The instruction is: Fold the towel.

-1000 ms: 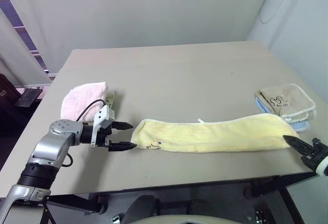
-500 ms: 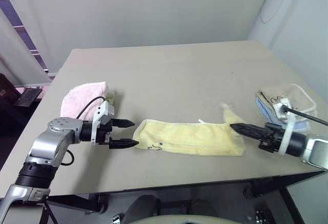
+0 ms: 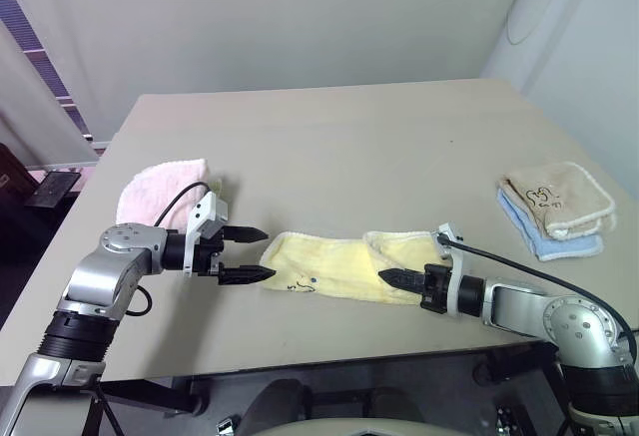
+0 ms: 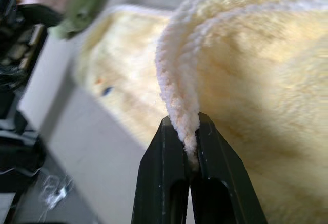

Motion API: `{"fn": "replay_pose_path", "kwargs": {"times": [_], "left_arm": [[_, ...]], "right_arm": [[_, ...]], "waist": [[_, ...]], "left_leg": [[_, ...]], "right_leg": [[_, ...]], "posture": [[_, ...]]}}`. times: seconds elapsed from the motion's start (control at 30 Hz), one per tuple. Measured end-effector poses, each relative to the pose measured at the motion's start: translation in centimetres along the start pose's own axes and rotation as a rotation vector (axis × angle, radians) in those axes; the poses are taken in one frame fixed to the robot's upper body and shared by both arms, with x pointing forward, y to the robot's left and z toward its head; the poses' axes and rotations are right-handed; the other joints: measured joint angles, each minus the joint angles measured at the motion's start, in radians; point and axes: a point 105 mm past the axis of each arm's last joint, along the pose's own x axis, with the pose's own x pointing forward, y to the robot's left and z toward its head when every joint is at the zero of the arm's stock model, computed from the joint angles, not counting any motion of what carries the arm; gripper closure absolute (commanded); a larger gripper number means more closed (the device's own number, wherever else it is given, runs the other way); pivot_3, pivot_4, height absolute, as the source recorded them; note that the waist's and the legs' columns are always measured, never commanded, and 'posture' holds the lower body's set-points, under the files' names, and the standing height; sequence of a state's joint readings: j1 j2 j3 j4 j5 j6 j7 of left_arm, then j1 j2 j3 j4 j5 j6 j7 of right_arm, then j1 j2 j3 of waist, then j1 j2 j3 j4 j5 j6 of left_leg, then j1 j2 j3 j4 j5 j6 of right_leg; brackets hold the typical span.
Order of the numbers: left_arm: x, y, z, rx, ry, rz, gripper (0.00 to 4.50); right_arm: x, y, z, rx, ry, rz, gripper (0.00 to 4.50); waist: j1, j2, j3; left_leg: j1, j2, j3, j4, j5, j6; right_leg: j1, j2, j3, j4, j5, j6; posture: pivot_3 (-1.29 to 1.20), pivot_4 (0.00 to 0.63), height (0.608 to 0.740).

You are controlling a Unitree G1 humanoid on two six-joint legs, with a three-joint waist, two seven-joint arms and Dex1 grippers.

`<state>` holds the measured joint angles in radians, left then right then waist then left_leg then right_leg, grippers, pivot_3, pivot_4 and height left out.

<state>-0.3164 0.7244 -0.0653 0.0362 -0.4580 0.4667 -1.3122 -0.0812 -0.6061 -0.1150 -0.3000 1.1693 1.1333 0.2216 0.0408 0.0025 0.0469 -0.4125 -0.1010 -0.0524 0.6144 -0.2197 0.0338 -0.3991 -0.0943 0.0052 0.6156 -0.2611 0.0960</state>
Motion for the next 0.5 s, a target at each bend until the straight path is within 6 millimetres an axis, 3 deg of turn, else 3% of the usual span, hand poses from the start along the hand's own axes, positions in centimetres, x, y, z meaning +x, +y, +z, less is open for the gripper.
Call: {"fn": "replay_pose_path", "kwargs": {"times": [0.1, 0.2, 0.5], "left_arm": [[0.0, 0.0, 0.0, -0.005, 0.001, -0.001, 0.00], [0.1, 0.0, 0.0, -0.008, -0.002, -0.004, 0.00], [0.2, 0.3, 0.9, -0.015, -0.008, -0.009, 0.00]], "right_arm": [[-0.3, -0.6, 0.1, -0.069, -0.033, -0.033, 4.46], [-0.4, -0.3, -0.2, -0.074, -0.048, 0.000, 3.75], [-0.5, 0.9, -0.4, -0.149, -0.084, 0.061, 0.57]], "waist": [[-0.001, 0.000, 0.000], [-0.001, 0.000, 0.000], [0.001, 0.000, 0.000]], "left_leg": [[0.000, 0.000, 0.000, 0.000, 0.000, 0.000], [0.001, 0.000, 0.000, 0.000, 0.000, 0.000], [0.003, 0.000, 0.000, 0.001, 0.000, 0.000]], "right_leg": [[0.000, 0.000, 0.000, 0.000, 0.000, 0.000], [0.000, 0.001, 0.000, 0.001, 0.000, 0.001], [0.002, 0.001, 0.000, 0.002, 0.000, 0.001]], "posture": [[0.00, 0.000, 0.740], [0.00, 0.000, 0.740], [0.00, 0.000, 0.740]]}}
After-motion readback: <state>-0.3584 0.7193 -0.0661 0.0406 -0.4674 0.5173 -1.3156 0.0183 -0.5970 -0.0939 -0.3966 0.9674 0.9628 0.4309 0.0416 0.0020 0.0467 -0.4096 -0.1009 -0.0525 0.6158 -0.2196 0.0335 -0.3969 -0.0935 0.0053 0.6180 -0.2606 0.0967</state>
